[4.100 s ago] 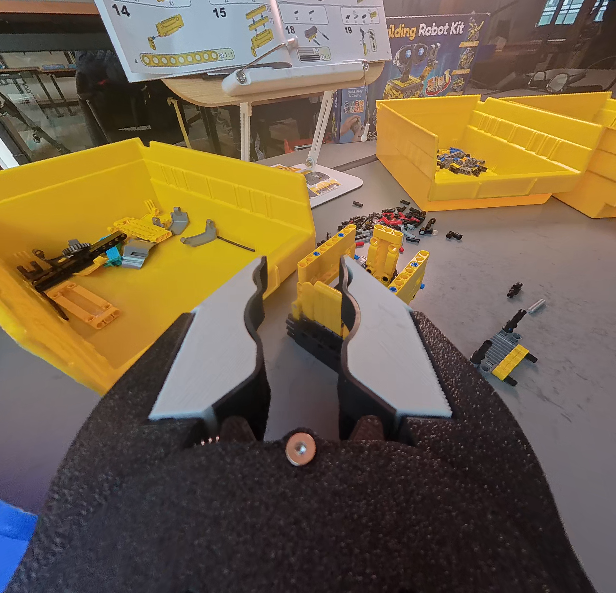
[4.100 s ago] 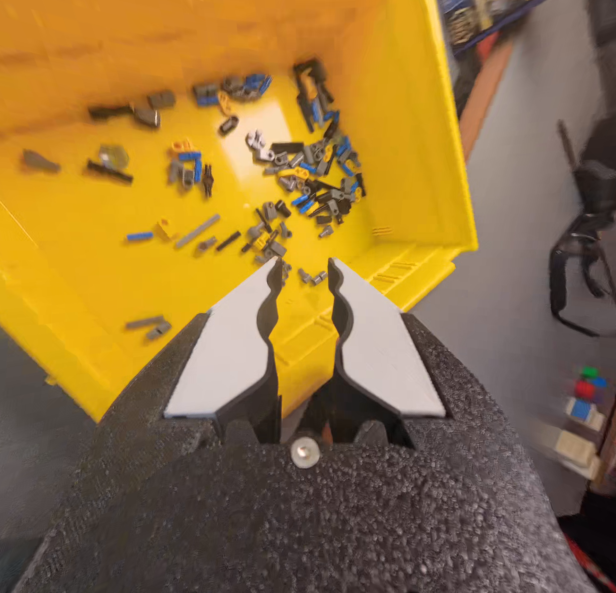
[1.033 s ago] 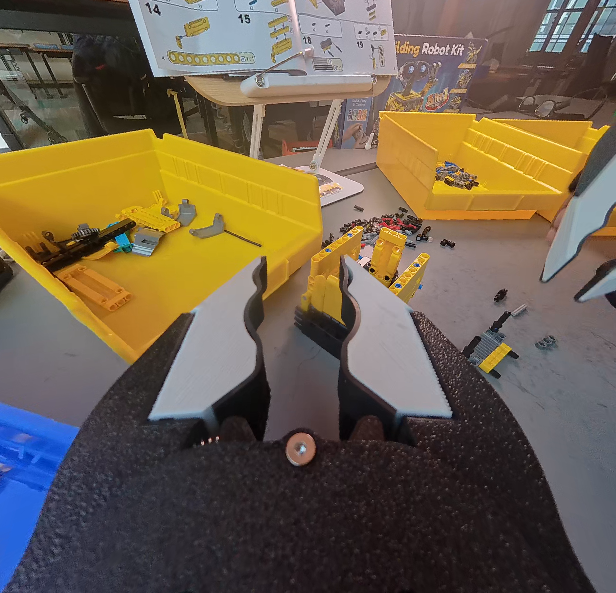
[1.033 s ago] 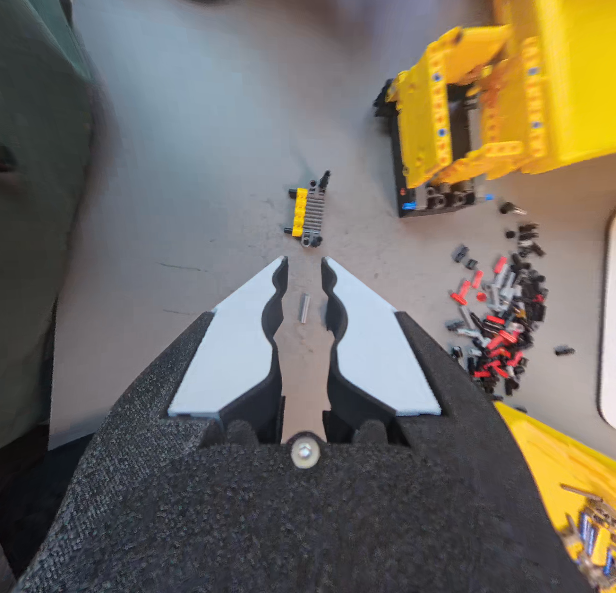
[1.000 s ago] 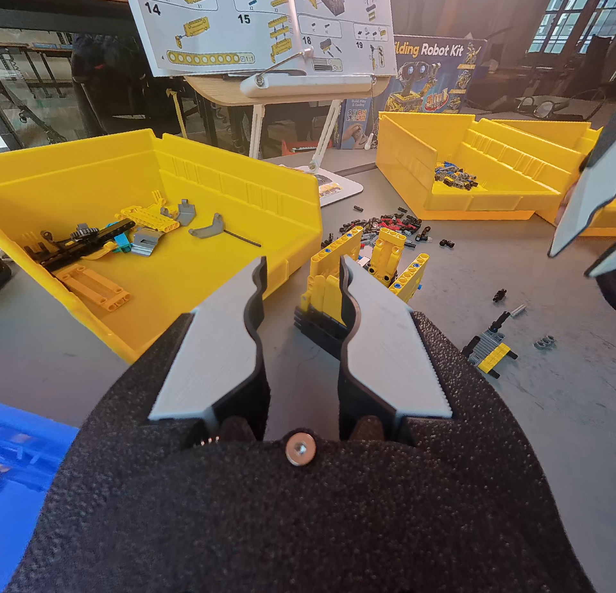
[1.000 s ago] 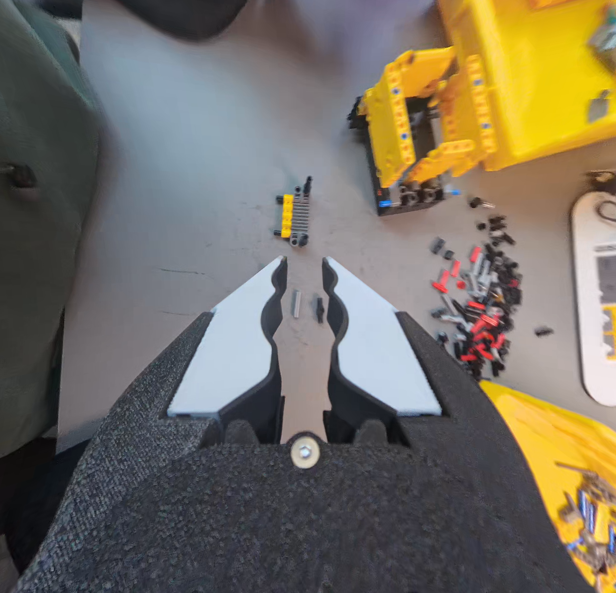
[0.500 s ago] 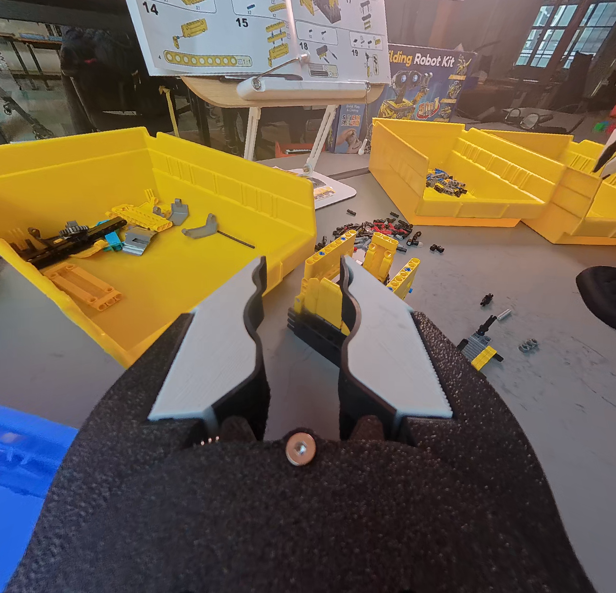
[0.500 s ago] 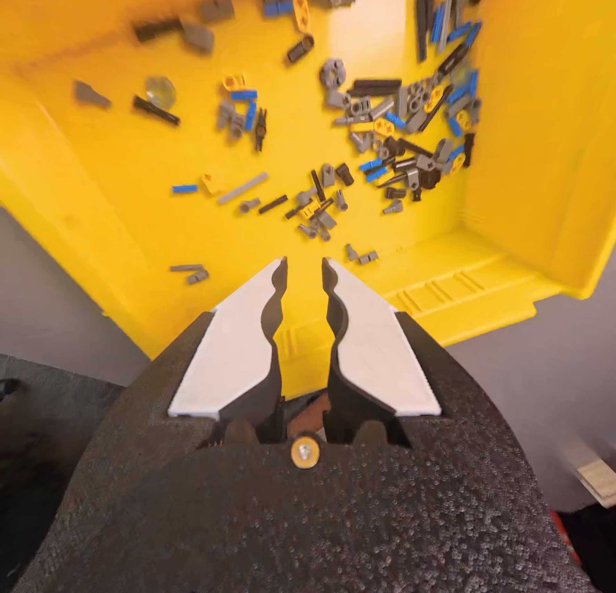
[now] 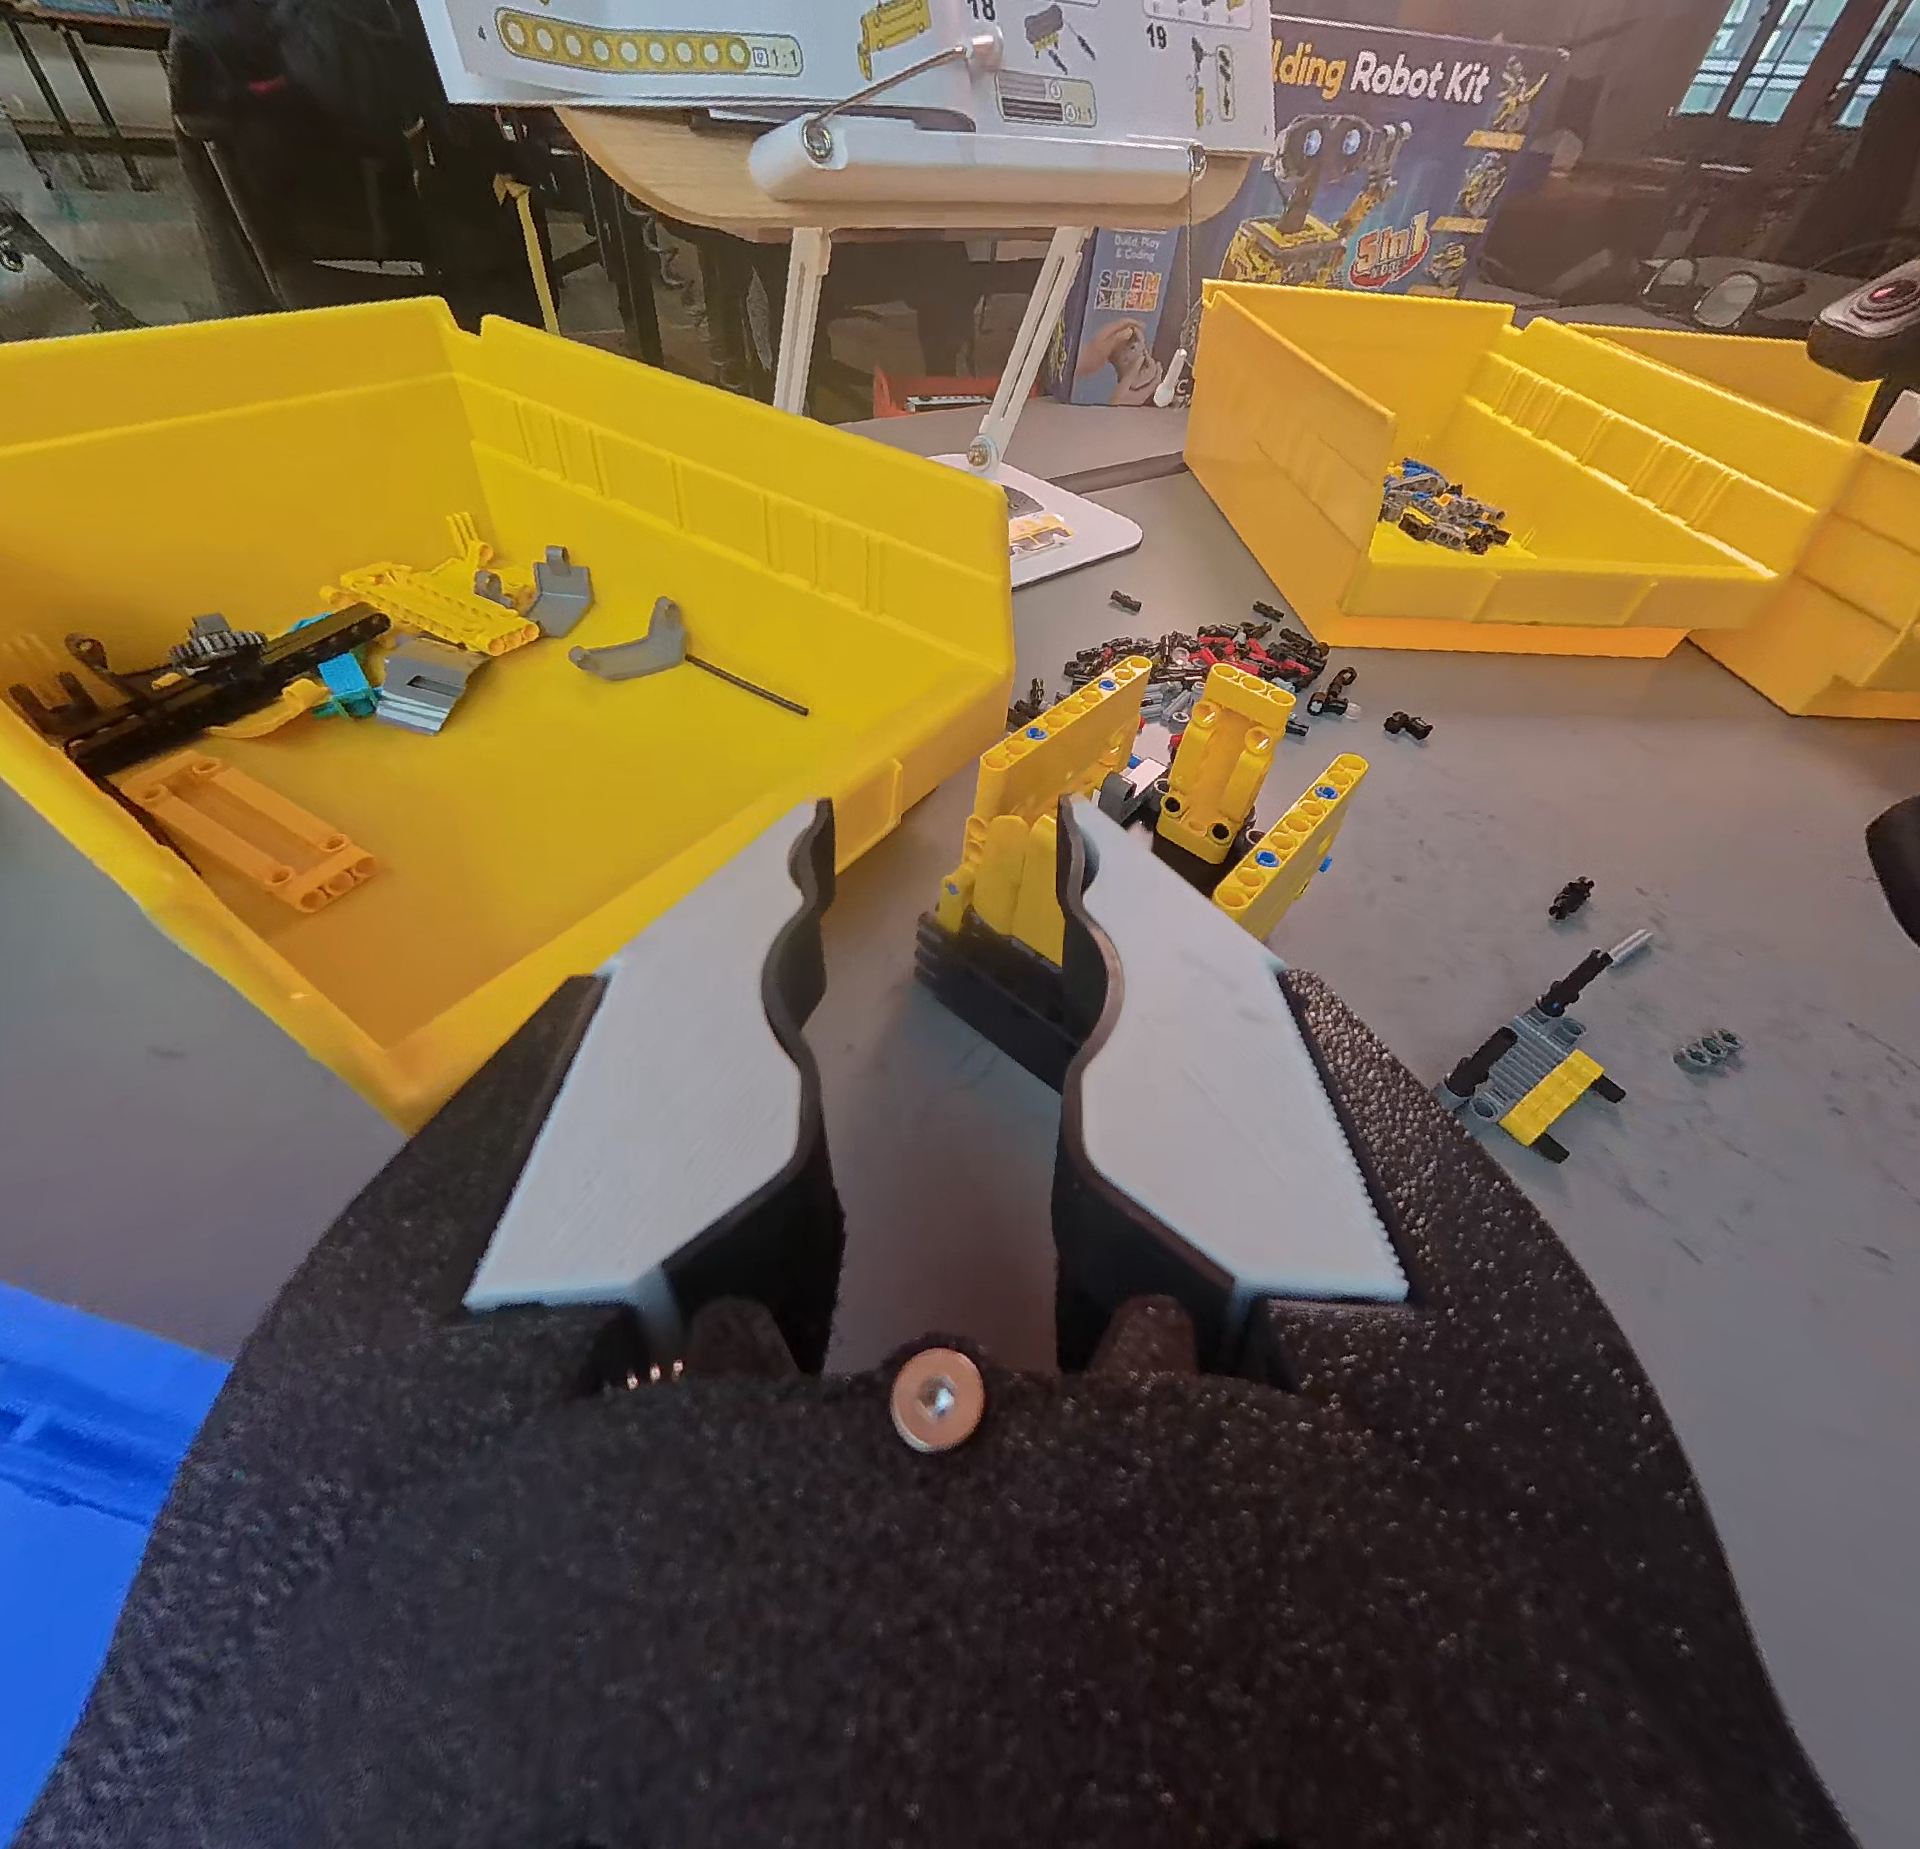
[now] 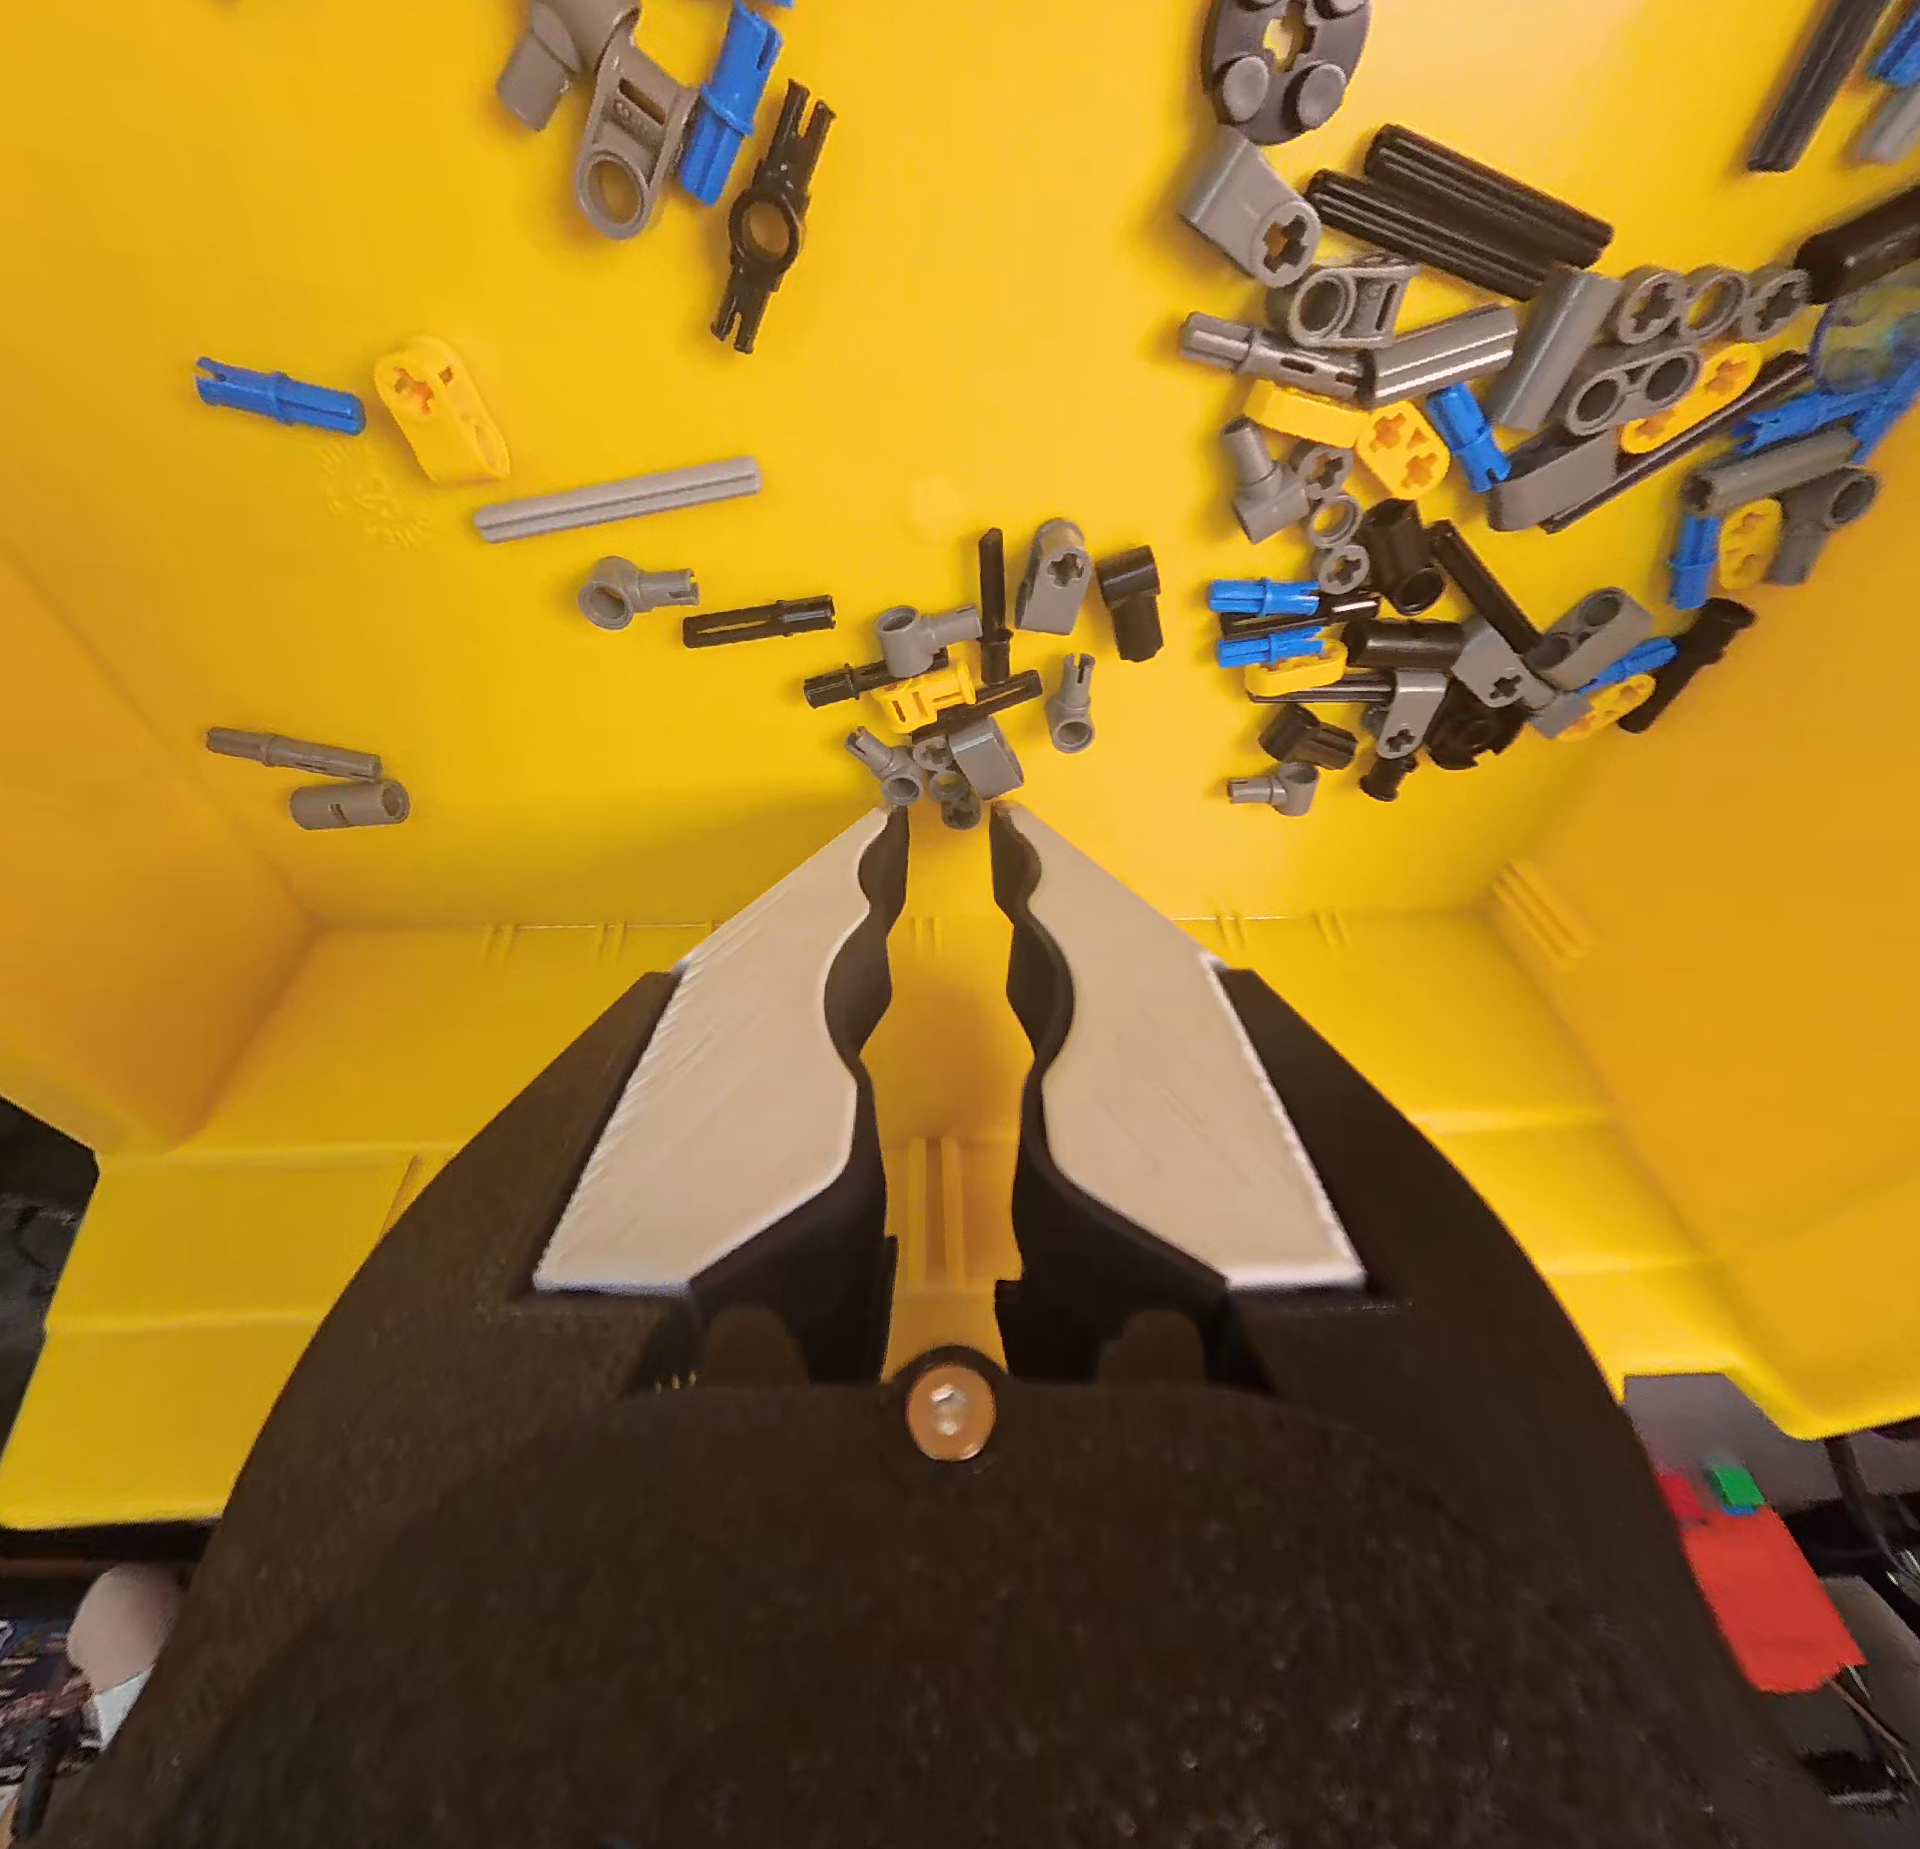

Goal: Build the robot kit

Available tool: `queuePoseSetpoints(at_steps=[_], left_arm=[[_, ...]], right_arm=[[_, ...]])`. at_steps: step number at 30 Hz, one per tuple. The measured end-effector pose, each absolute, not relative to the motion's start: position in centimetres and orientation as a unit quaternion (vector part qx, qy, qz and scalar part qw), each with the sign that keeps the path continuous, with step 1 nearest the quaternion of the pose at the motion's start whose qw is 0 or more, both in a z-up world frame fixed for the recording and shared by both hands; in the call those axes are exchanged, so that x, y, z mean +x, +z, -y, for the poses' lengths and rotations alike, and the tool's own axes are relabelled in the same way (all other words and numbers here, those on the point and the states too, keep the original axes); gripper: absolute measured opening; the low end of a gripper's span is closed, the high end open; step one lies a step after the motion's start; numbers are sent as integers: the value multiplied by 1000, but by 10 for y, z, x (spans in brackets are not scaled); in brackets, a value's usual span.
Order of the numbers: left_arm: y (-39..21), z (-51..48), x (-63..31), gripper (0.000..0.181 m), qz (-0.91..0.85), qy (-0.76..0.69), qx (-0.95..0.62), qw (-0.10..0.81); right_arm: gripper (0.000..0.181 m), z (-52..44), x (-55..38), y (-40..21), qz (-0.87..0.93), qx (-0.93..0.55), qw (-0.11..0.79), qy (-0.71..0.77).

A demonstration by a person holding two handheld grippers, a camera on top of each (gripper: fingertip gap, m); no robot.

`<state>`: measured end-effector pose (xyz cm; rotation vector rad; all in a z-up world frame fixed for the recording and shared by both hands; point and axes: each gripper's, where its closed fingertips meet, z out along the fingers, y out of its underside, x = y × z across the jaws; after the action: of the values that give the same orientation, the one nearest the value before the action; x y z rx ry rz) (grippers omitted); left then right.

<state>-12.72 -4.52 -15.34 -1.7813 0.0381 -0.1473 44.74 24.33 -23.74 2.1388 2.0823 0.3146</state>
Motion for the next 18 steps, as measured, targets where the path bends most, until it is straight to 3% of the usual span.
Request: queuePoseSetpoints(at_steps=[12, 18], left_arm=[[-153, 45, -126, 41, -22, -63, -776, 627], [-152, 46, -124, 41, -25, -72, -775, 627]], right_arm=[[6, -239, 449, -228, -669, 735, 98, 54], [6, -199, 393, -156, -702, 712, -8, -2]])
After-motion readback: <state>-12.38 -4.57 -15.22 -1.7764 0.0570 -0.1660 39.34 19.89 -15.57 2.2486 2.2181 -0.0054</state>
